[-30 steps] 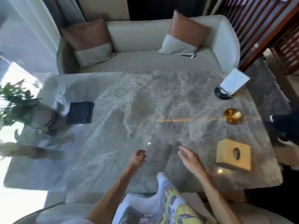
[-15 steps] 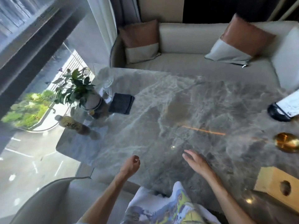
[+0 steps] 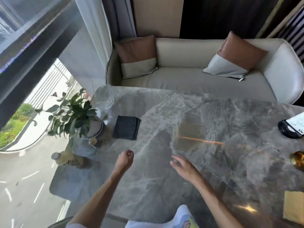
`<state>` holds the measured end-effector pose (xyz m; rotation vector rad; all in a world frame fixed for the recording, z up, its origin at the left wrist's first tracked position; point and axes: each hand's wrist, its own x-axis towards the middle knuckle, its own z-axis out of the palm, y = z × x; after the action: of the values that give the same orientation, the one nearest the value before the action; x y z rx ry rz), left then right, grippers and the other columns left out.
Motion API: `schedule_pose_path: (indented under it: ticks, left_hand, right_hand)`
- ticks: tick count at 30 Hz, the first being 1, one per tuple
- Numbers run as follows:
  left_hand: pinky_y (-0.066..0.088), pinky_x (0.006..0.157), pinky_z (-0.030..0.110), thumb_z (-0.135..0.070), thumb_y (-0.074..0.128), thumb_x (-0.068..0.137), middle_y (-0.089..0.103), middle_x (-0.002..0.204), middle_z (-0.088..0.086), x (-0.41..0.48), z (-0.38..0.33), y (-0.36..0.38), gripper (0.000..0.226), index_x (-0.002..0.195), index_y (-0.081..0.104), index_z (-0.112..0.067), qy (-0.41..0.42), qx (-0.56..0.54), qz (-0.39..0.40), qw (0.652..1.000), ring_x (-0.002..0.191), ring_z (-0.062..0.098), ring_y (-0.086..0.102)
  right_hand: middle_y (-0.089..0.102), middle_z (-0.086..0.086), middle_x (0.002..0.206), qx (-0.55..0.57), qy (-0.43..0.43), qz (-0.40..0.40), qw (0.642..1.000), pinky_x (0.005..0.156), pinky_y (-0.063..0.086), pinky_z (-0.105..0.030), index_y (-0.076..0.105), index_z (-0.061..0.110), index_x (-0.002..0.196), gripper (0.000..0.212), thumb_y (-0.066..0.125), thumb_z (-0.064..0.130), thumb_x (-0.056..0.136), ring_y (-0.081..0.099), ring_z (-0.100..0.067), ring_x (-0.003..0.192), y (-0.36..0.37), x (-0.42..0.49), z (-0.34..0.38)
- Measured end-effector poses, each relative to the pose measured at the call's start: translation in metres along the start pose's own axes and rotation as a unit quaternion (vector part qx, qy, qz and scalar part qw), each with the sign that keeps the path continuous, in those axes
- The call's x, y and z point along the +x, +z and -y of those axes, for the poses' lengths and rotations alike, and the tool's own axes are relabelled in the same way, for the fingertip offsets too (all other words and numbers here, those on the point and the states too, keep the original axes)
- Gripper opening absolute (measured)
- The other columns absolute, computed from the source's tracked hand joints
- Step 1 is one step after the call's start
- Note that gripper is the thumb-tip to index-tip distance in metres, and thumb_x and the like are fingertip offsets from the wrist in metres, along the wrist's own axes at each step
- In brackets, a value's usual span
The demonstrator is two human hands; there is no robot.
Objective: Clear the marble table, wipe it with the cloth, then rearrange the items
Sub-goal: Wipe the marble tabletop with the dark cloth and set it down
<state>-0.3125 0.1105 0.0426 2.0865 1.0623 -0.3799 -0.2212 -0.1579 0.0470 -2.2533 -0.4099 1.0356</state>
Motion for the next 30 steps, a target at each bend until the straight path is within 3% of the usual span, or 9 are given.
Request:
schedule_pose_path:
  ticks: [4,7,9,13,17,20,24,27,30]
  left_hand:
    - [0.048,0.068,0.039,-0.018,0.046,0.087,0.061,0.071,0.012,0.069,0.003,-0.036,0.023,0.071,0.060,-0.008,0.005,-0.035,-0.008,0.999,0.070,0.025,0.057]
    - [0.046,0.078,0.033,-0.014,0.046,0.091,0.068,0.098,0.020,0.116,0.009,-0.055,0.025,0.096,0.065,0.001,-0.012,-0.055,-0.018,0.998,0.095,0.035,0.064]
    - [0.046,0.080,0.035,-0.012,0.045,0.089,0.066,0.102,0.023,0.137,0.012,-0.061,0.024,0.099,0.062,0.003,-0.018,-0.056,-0.010,0.998,0.098,0.039,0.062]
    - [0.042,0.098,0.042,-0.012,0.048,0.090,0.058,0.122,0.028,0.173,0.024,-0.068,0.034,0.119,0.053,0.003,-0.050,-0.070,-0.019,0.996,0.117,0.042,0.053]
    - [0.037,0.105,0.044,-0.019,0.049,0.092,0.053,0.129,0.027,0.191,0.039,-0.067,0.038,0.124,0.050,0.001,-0.086,-0.046,0.004,0.995,0.125,0.042,0.046]
    - [0.038,0.106,0.045,-0.024,0.054,0.091,0.054,0.128,0.025,0.205,0.049,-0.065,0.041,0.125,0.051,-0.002,-0.102,-0.050,0.010,0.993,0.123,0.041,0.047]
    - [0.043,0.094,0.044,-0.025,0.064,0.085,0.060,0.114,0.024,0.217,0.058,-0.057,0.042,0.116,0.050,-0.001,-0.089,-0.088,-0.012,0.992,0.111,0.042,0.054]
    - [0.047,0.086,0.043,-0.019,0.064,0.083,0.064,0.104,0.022,0.220,0.059,-0.057,0.029,0.104,0.055,0.000,-0.067,-0.116,-0.008,0.991,0.100,0.039,0.060]
    - [0.047,0.077,0.040,-0.025,0.060,0.076,0.067,0.085,0.012,0.215,0.051,-0.061,0.024,0.088,0.058,-0.005,-0.028,-0.121,-0.006,0.992,0.086,0.036,0.063]
  right_hand:
    - [0.035,-0.002,0.154,-0.018,0.011,0.020,1.000,0.117,0.022,-0.029,0.043,0.020,0.144,0.056,0.044,0.050,0.096,0.030,-0.014,0.144,0.030,0.049,0.051]
    - [0.036,-0.003,0.154,-0.039,0.009,0.019,0.999,0.115,0.019,-0.023,0.042,0.016,0.144,0.054,0.047,0.041,0.097,0.030,-0.015,0.144,0.057,0.088,0.090]
    - [0.038,-0.007,0.153,-0.048,0.001,0.013,0.999,0.114,0.017,-0.020,0.042,0.010,0.144,0.052,0.051,0.033,0.097,0.031,-0.017,0.143,0.073,0.112,0.117]
    - [0.028,-0.009,0.157,-0.057,-0.003,0.039,0.998,0.120,0.014,-0.027,0.033,0.010,0.148,0.060,0.051,0.034,0.097,0.021,-0.019,0.148,0.101,0.161,0.161]
    - [0.012,-0.008,0.162,-0.083,0.007,0.059,0.995,0.122,0.009,-0.029,0.020,0.016,0.153,0.066,0.048,0.034,0.096,0.009,-0.020,0.150,0.112,0.197,0.184]
    - [0.008,-0.006,0.163,-0.098,0.026,0.077,0.992,0.121,0.008,-0.030,0.015,0.018,0.154,0.066,0.046,0.035,0.097,0.006,-0.020,0.151,0.117,0.218,0.193]
    - [0.006,-0.003,0.163,-0.061,0.073,0.106,0.990,0.122,0.009,-0.034,0.016,0.025,0.154,0.065,0.043,0.041,0.097,0.005,-0.019,0.151,0.122,0.232,0.195]
    - [0.004,0.000,0.163,-0.021,0.095,0.113,0.989,0.121,0.007,-0.034,0.017,0.027,0.153,0.064,0.043,0.044,0.097,0.003,-0.017,0.151,0.124,0.235,0.192]
    - [0.007,0.001,0.163,0.019,0.105,0.105,0.989,0.121,0.006,-0.034,0.020,0.028,0.153,0.064,0.041,0.050,0.097,0.004,-0.015,0.150,0.124,0.232,0.190]
